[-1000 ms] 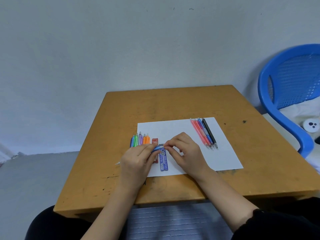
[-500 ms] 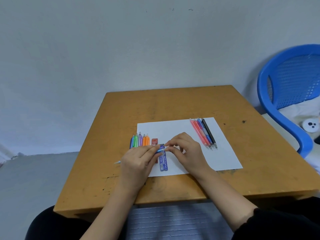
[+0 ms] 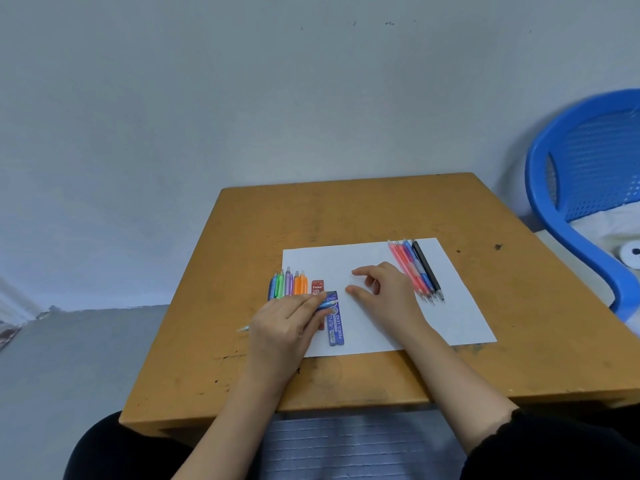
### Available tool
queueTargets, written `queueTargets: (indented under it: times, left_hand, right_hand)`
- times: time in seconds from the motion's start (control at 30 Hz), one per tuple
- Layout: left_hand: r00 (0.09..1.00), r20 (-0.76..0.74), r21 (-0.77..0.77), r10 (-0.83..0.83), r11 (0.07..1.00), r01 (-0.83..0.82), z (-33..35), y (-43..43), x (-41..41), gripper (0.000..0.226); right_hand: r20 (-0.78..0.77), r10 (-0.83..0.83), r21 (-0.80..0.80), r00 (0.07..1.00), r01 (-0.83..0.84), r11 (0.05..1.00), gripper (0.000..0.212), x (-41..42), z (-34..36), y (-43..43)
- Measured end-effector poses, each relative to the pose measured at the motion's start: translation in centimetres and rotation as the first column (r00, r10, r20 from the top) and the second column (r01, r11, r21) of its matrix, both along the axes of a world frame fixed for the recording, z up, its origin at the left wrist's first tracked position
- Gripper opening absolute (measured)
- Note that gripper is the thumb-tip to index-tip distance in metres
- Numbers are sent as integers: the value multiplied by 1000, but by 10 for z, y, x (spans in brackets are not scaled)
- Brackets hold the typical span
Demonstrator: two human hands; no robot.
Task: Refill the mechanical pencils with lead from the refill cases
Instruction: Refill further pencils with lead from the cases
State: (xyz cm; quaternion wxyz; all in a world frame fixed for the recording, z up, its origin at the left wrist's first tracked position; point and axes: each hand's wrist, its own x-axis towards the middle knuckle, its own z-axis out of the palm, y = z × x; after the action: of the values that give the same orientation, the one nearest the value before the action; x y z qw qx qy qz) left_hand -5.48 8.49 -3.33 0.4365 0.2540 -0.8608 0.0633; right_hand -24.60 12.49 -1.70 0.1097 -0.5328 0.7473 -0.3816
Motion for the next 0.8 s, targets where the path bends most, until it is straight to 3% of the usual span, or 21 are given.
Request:
queueTargets:
  times: [0.13, 0.27, 0.43, 0.57, 0.67, 0.8]
  left_hand:
    - [1000, 5, -3, -8, 1000, 8, 1, 0, -1, 36]
    - [1000, -10, -12, -7, 1000, 7, 2, 1, -1, 35]
    - [1000, -10, -14, 5, 1000, -5, 4, 1, -2, 36]
    - [1000, -8, -12, 9, 1000, -10, 3, 1, -1, 36]
    - [1000, -3, -17, 8, 1000, -8, 2, 0, -1, 36]
    - [1000, -2, -11, 13, 1000, -13, 2, 0, -1, 36]
  right_hand:
    - [22, -4, -6, 1000, 4, 1000, 13, 0, 0, -2]
    - [240, 41, -35, 970, -34, 999, 11, 1, 6, 5]
    - [535, 224, -119, 815, -190, 975, 14, 9, 18, 18]
    - [707, 305, -205, 638, -228, 952, 18, 11, 23, 24]
    - [726, 317, -194, 610, -261, 946, 19, 13, 24, 26]
    - [704, 310, -195, 639, -245, 950, 18, 13, 25, 26]
